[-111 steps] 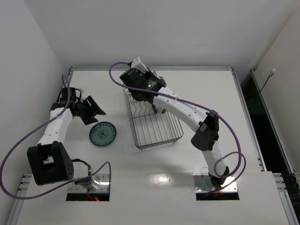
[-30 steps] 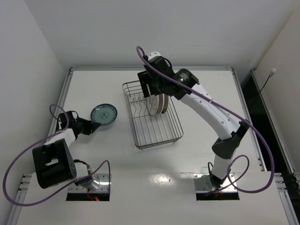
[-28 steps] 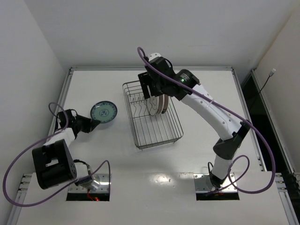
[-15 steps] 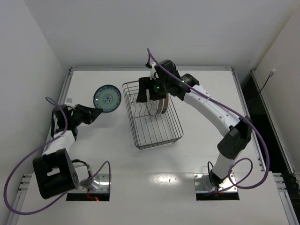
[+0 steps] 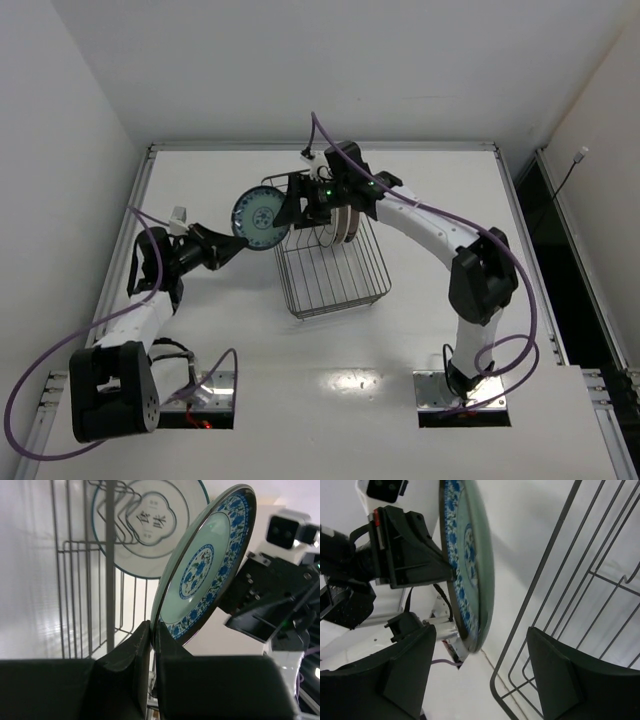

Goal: Load the plates into the dish rack

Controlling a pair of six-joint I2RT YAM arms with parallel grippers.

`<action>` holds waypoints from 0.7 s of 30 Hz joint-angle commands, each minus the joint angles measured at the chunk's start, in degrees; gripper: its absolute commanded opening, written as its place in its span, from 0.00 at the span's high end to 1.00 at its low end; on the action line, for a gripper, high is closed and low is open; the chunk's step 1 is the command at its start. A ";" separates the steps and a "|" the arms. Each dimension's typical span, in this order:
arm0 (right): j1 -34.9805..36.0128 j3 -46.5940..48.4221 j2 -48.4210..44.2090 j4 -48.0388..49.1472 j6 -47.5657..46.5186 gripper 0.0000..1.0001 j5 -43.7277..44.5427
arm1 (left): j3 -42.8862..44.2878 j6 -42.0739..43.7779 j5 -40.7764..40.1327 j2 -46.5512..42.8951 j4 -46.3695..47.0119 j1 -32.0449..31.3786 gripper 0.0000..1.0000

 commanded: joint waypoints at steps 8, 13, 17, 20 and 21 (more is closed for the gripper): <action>-0.13 2.77 2.84 3.72 2.29 0.93 -0.74 | 1.65 -2.24 0.05 -0.08 6.87 -7.09 1.00; -0.13 7.94 0.91 -3.71 0.55 1.00 8.19 | 3.32 3.03 0.75 2.38 1.17 -7.62 0.91; 2.06 18.57 1.16 -19.27 -1.57 1.00 25.59 | 11.46 16.55 -5.46 3.52 -20.86 -7.01 0.58; 4.08 28.24 3.70 -30.71 -4.03 1.00 40.37 | 15.70 25.44 -10.75 4.23 -33.99 -5.87 0.52; 4.09 31.40 4.59 -32.56 -4.73 1.00 43.10 | 15.72 27.11 -10.76 4.75 -36.36 -4.91 0.52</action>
